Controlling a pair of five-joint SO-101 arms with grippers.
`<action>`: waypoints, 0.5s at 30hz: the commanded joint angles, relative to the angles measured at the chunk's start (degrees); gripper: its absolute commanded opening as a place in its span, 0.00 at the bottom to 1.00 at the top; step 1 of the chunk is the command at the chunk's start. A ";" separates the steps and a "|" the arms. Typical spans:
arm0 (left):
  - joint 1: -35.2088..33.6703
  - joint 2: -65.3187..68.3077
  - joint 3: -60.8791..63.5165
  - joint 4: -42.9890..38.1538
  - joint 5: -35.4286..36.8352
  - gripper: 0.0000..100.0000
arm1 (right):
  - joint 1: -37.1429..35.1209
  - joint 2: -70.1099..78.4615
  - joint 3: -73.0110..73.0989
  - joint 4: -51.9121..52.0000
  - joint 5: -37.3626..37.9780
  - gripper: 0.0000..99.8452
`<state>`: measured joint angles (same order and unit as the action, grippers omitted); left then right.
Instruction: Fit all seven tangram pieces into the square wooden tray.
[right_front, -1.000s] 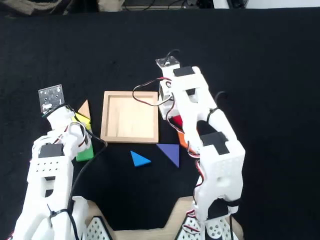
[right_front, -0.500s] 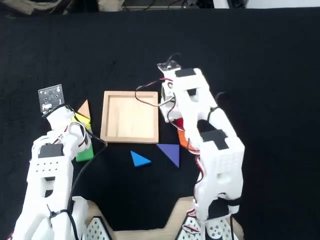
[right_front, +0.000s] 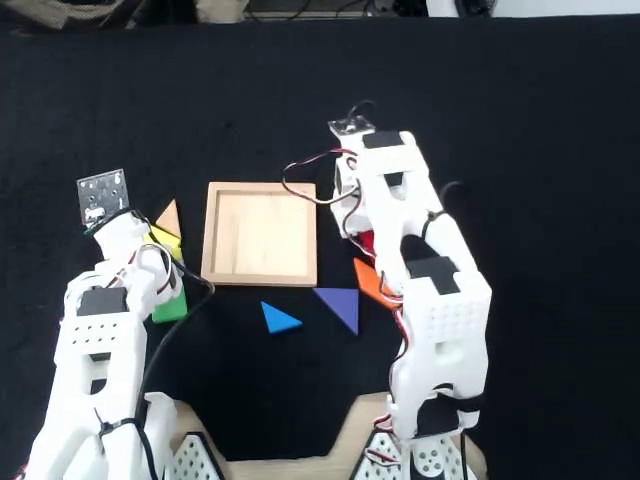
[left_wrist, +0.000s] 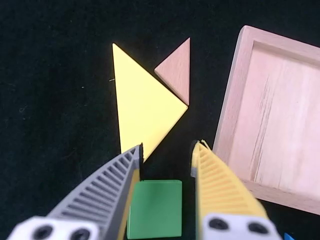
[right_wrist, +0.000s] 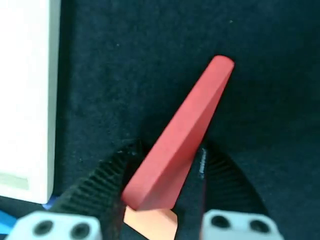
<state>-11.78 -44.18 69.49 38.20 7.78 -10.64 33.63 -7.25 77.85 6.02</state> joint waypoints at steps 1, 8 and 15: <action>-0.04 -0.44 -0.31 -0.97 0.09 0.17 | 0.35 0.13 -0.13 -0.62 0.44 0.11; 0.13 -0.44 -0.31 -0.97 0.18 0.17 | 3.08 -3.65 -0.57 -0.79 0.44 0.04; 3.82 -1.05 1.71 -3.08 -0.09 0.17 | 6.95 -6.20 -0.48 0.35 2.29 0.04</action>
<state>-9.76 -44.18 70.73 37.85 7.78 -4.92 31.43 -6.37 77.41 6.46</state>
